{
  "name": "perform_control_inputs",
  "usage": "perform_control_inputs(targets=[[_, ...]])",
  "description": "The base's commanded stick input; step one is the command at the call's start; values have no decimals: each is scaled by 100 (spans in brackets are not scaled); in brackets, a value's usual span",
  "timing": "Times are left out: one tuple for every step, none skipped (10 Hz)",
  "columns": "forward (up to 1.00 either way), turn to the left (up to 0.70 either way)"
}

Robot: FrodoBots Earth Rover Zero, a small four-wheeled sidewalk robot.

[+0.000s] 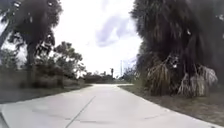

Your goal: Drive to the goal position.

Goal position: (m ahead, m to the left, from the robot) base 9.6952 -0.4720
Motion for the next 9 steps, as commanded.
perform_control_inputs(targets=[[85,0],[85,0],[85,0],[85,0],[85,0],[85,0],[85,0],[85,0],[85,0]])
